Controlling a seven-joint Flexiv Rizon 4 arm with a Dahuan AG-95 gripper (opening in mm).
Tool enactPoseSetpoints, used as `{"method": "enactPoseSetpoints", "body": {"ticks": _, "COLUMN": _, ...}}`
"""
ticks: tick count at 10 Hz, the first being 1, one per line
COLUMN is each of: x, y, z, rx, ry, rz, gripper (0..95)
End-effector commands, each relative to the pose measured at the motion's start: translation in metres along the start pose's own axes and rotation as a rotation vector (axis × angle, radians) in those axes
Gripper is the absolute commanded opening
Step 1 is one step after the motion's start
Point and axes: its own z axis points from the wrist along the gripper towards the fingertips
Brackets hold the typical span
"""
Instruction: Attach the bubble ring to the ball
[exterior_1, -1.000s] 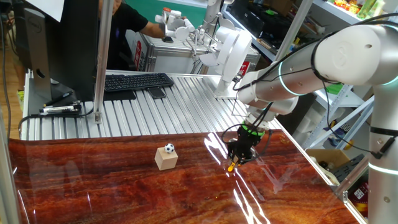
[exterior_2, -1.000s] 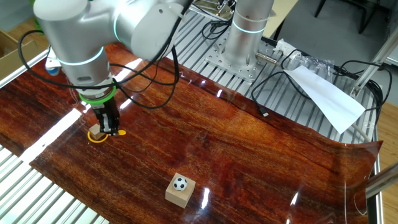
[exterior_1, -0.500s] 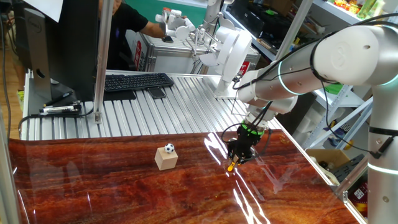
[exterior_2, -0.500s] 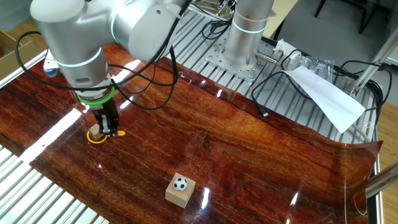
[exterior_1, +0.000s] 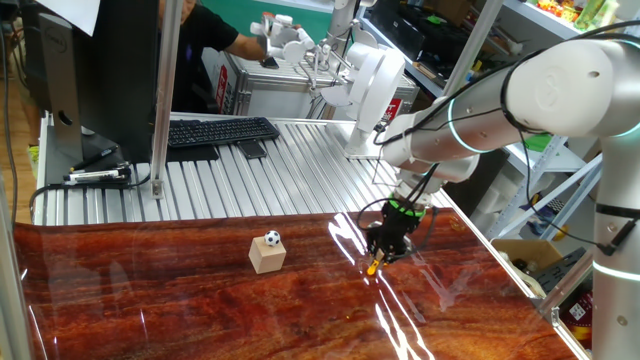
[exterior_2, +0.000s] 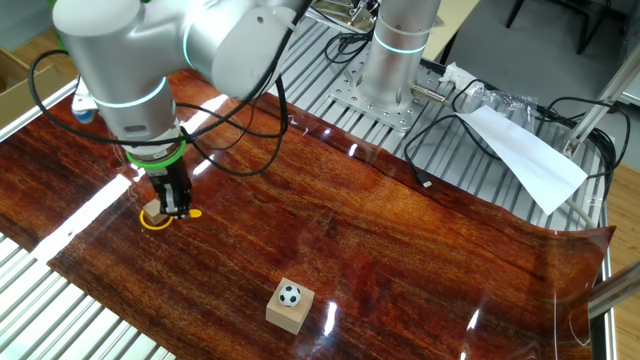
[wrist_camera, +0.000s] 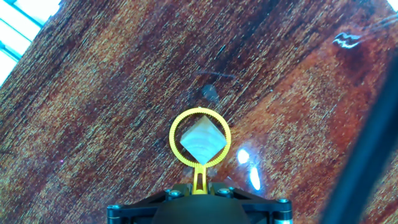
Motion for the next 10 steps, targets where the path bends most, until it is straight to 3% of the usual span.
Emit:
{"method": "enactPoseSetpoints", "body": {"ticks": 1, "x": 0.0, "y": 0.0, "z": -0.002, "rx": 0.005, "ry": -0.004, "rz": 0.001, "gripper": 0.0}}
{"method": "enactPoseSetpoints", "body": {"ticks": 10, "x": 0.012, "y": -0.004, "z": -0.028, "rx": 0.008, "ry": -0.003, "rz": -0.009, "gripper": 0.0}}
